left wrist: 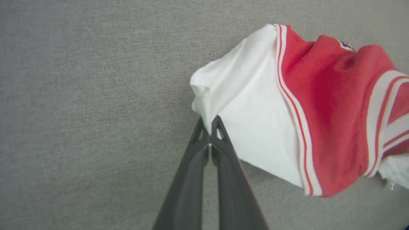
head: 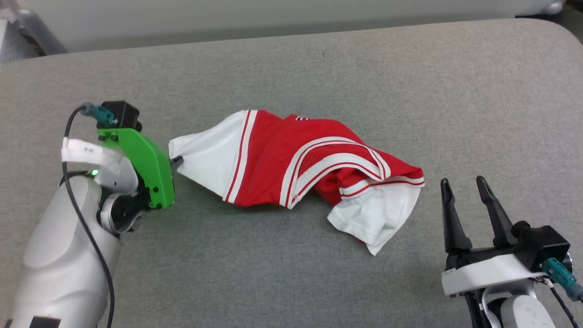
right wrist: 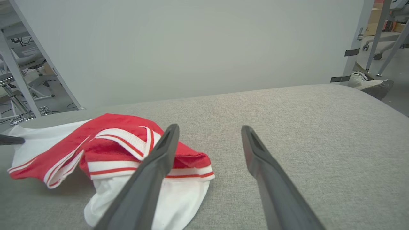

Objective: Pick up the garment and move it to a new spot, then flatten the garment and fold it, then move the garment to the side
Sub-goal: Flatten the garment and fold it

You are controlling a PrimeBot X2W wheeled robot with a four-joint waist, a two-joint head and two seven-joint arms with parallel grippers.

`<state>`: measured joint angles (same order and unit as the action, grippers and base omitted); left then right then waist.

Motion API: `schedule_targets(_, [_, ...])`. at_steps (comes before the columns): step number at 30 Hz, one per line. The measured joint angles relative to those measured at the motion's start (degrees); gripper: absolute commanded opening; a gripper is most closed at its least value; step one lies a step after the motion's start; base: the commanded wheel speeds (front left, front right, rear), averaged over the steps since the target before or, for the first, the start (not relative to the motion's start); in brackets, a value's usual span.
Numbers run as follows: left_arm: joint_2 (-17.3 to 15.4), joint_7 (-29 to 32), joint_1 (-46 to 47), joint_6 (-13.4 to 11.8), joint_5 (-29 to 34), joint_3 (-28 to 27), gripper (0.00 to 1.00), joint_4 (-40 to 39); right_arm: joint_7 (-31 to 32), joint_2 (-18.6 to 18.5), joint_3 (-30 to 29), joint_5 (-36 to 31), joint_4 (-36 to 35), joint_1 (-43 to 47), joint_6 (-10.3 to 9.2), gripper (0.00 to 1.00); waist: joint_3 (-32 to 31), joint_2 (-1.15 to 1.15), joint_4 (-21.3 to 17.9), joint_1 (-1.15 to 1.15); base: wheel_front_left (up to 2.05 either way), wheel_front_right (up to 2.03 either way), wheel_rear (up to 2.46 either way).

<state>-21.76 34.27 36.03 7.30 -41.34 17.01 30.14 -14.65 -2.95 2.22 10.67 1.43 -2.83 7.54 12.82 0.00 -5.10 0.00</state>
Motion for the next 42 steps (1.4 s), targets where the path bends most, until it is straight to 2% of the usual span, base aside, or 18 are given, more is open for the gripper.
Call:
schedule_targets(4, [-1.9, 0.9, -7.5, -1.1, -1.4, -1.0, 0.00, -6.9, 0.0, 0.0, -0.1, -0.3, 0.5, 1.0, 0.00, 1.00, -2.5, 0.00, 2.1, 0.00, 0.00, 0.00, 0.00])
schedule_targets(7, [-3.4, 2.3, -14.8, -2.8, -2.1, -1.3, 0.00, -12.3, 0.0, 0.1, -0.1, -0.4, 0.7, 1.7, 0.00, 1.00, -4.4, 0.00, 3.6, 0.00, 0.00, 0.00, 0.00])
schedule_targets(10, [-3.7, 2.9, -20.5, -3.8, -2.9, -0.9, 0.00, -15.6, 0.0, 0.1, -0.2, -0.4, 0.8, 2.1, 0.00, 1.00, -5.9, 0.00, 5.0, 0.00, 0.00, 0.00, 0.00])
schedule_targets(15, [-2.3, -0.4, -24.5, -4.8, -2.3, 0.2, 0.00, -16.9, 0.0, 0.1, 0.0, -0.5, 1.6, 2.8, 0.00, 1.00, -7.8, 0.00, 6.7, 0.00, 0.00, 0.00, 0.00])
schedule_targets(20, [-0.6, -6.8, -24.9, -4.8, 0.7, 1.5, 0.00, -13.2, 0.0, 0.1, 0.2, -0.5, 2.0, 3.0, 0.00, 1.00, -8.9, 0.00, 7.2, 0.00, 0.00, 0.00, 0.00])
schedule_targets(21, [-0.3, -7.9, -24.9, -4.7, 1.2, 1.6, 0.61, -12.4, 0.0, 0.0, 0.2, -0.5, 2.0, 3.0, 0.00, 1.00, -9.0, 0.00, 7.2, 0.00, 0.00, 0.00, 0.00])
schedule_targets(22, [0.1, -9.8, -24.9, -4.7, 1.9, 1.7, 1.00, -11.6, 0.0, 0.0, 0.2, -0.5, 2.0, 3.1, 0.00, 1.00, -9.0, 0.00, 7.2, 0.00, 0.00, 0.00, 0.00])
schedule_targets(29, [0.7, -25.0, -23.7, -4.4, 8.1, 2.1, 1.00, -9.5, 0.0, -0.3, -0.6, -0.6, 2.1, 3.9, 0.00, 1.00, -9.3, 0.00, 8.1, 0.00, 0.00, 0.00, 0.00])
schedule_targets(32, [1.2, -33.1, -23.0, -4.1, 10.5, 1.9, 1.00, -10.3, 0.0, -0.4, -1.1, -0.9, 2.2, 4.0, 0.00, 1.00, -9.7, 0.00, 8.6, 0.00, 0.00, 0.00, 0.00])
schedule_targets(34, [1.9, -42.0, -23.0, -3.8, 12.2, 1.4, 1.00, -11.9, 0.0, -0.4, -1.3, -0.9, 2.4, 4.2, 0.00, 1.00, -10.4, 0.00, 8.8, 0.00, 0.00, 0.00, 0.00])
schedule_targets(36, [2.3, -46.9, -23.4, -3.9, 13.7, 1.1, 1.00, -12.8, 0.0, -0.4, -1.6, -0.9, 2.4, 4.8, 0.00, 1.00, -11.2, 0.00, 9.0, 0.00, 0.00, 0.00, 0.00])
schedule_targets(39, [3.8, -48.7, -25.9, -4.0, 14.6, -0.2, 1.00, -15.2, 0.0, -0.5, -2.0, -0.5, 2.9, 5.4, 0.00, 1.00, -12.2, 0.00, 9.1, -0.01, 0.00, 0.00, 0.00])
schedule_targets(42, [5.5, -48.9, -28.9, -4.1, 18.0, -2.1, 1.00, -21.0, 0.8, -0.8, -1.9, -0.3, 3.2, 5.8, 0.00, 1.00, -12.6, 0.00, 9.5, -0.01, 0.00, 0.00, 0.00])
